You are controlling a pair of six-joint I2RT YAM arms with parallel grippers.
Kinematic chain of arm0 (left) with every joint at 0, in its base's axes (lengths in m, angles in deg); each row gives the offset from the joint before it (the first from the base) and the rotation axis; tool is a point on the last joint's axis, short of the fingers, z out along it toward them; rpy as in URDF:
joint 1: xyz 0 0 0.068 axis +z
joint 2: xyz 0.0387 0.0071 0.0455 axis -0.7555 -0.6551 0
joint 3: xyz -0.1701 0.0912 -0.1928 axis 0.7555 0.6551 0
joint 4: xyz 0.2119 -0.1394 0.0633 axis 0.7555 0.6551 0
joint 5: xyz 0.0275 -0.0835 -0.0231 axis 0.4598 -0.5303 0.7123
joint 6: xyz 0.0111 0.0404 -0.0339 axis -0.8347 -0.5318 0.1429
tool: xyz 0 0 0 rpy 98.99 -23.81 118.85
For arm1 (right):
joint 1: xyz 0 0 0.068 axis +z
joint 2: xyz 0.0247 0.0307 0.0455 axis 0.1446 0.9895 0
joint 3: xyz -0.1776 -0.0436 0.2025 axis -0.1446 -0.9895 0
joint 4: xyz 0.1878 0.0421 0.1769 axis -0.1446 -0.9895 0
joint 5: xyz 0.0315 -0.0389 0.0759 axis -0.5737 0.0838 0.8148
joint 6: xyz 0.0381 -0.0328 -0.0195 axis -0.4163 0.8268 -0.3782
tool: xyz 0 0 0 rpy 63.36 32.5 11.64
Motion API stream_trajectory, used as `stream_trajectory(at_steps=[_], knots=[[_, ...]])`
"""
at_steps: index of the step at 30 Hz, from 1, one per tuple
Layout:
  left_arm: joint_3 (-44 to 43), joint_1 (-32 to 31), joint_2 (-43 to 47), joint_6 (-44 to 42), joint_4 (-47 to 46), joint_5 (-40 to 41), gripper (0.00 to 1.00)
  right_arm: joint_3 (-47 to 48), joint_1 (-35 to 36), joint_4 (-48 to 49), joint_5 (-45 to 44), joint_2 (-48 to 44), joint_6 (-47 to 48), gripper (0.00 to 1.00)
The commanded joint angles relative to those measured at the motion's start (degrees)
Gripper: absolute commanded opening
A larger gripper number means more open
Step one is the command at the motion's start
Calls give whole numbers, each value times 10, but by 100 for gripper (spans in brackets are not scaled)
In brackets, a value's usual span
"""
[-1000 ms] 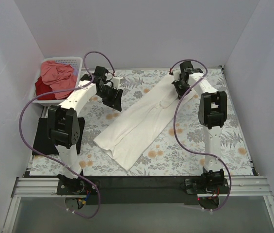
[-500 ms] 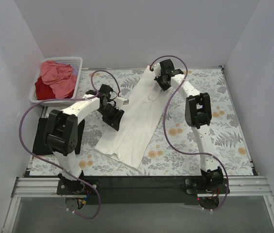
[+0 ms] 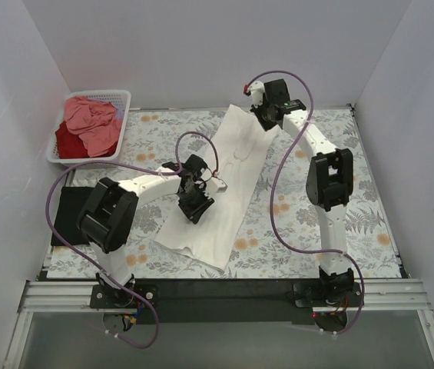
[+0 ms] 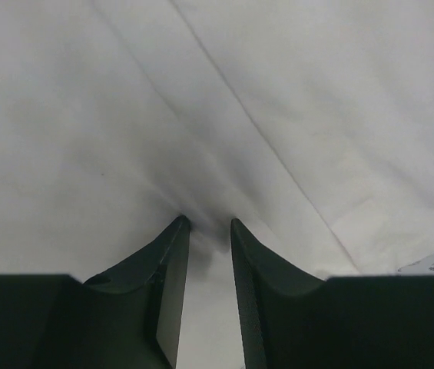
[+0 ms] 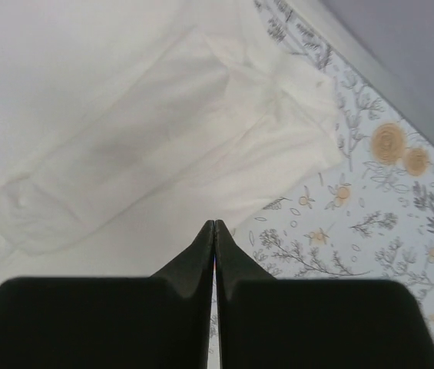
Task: Fold and stack the t-shirts
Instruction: Fold the tshirt
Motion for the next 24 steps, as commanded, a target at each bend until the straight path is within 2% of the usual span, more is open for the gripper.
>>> stream_trajectory(at_steps=[1,7,8,12,14,16,19,20,24], knots=[[33,-64,1,24,19,-38,27,-18,-5,31,11,-86,0,4],[22,-154,2,105,18,-98,26,-79,-15,20,11,-131,6,5],[11,-170,-3,117,17,-116,26,-85,-17,14,33,-134,4,5],[-13,-169,9,163,2,-154,26,-110,-20,-11,78,-130,-11,4],[-31,-147,33,165,2,-174,26,-113,-20,-31,108,-120,-23,4],[-58,-117,54,170,-8,-228,26,-119,-21,-49,136,-119,-38,4],[-92,-44,80,202,-54,-248,28,-141,-22,-60,177,-126,-61,4],[-107,-13,67,209,-62,-242,29,-152,-23,-63,190,-135,-67,4],[-192,37,-23,244,-90,-199,29,-176,-23,-77,242,-146,-100,4]])
